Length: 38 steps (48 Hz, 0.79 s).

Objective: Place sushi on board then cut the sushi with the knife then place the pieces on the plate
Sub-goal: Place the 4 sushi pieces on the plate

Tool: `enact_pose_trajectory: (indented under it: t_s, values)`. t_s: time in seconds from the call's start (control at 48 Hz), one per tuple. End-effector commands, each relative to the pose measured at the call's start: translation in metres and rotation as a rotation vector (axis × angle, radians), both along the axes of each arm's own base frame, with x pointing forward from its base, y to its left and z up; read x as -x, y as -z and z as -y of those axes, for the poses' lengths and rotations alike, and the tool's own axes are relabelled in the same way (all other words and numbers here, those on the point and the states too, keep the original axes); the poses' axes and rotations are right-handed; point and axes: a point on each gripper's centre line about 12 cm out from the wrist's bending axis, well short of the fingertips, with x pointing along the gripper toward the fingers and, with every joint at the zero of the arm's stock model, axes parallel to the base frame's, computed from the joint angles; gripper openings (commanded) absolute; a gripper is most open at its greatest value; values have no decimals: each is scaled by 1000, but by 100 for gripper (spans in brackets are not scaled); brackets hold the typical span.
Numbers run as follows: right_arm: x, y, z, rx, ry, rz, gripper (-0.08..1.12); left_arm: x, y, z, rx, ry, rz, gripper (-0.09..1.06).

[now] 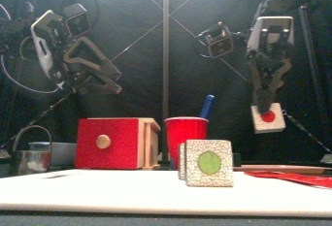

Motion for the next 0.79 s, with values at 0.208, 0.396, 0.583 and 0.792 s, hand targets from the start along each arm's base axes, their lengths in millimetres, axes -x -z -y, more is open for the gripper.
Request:
enact_pose_trajectory:
  t_s: [0.208,0.396,0.583,0.792]
  values:
    - [54,2,68,30,455,86,61,-4,-4,0,-3,2,9,79]
    - [55,7,113,36,688,138,61,-3,-4,0,-4,3,8,79]
    - [45,20,139,30,766,136,61,-2,-2,0,-7,6,1,79]
    - [39,38,153,27,799,83,62,-1,-2,1,-7,10,1,79]
